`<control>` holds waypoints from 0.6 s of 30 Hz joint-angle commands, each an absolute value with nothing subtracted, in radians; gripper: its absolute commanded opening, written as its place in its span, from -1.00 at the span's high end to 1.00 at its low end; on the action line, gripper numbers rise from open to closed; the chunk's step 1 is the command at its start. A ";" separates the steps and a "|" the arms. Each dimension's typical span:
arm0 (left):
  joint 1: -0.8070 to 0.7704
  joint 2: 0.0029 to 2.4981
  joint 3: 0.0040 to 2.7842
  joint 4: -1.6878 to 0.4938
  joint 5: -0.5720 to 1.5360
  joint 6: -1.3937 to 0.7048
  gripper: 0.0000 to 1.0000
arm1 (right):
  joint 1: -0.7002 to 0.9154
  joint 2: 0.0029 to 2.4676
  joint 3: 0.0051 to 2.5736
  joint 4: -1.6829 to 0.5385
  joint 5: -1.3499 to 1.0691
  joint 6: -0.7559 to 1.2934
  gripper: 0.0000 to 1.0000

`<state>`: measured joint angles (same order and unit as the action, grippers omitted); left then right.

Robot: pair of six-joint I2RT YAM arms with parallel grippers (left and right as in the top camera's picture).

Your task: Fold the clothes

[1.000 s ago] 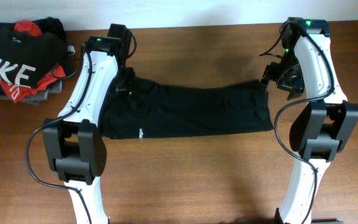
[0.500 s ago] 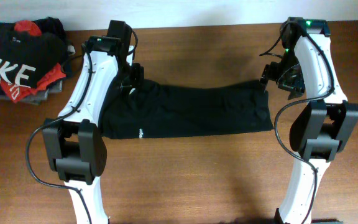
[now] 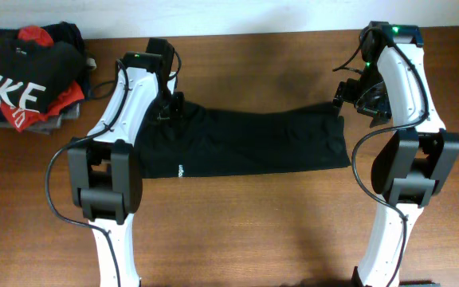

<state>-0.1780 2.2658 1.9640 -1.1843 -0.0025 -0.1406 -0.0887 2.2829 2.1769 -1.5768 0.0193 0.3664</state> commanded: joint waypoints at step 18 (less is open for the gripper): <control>-0.173 2.281 1.982 -1.436 -0.260 -0.292 0.99 | -0.034 2.252 2.191 -1.542 0.036 0.371 -0.79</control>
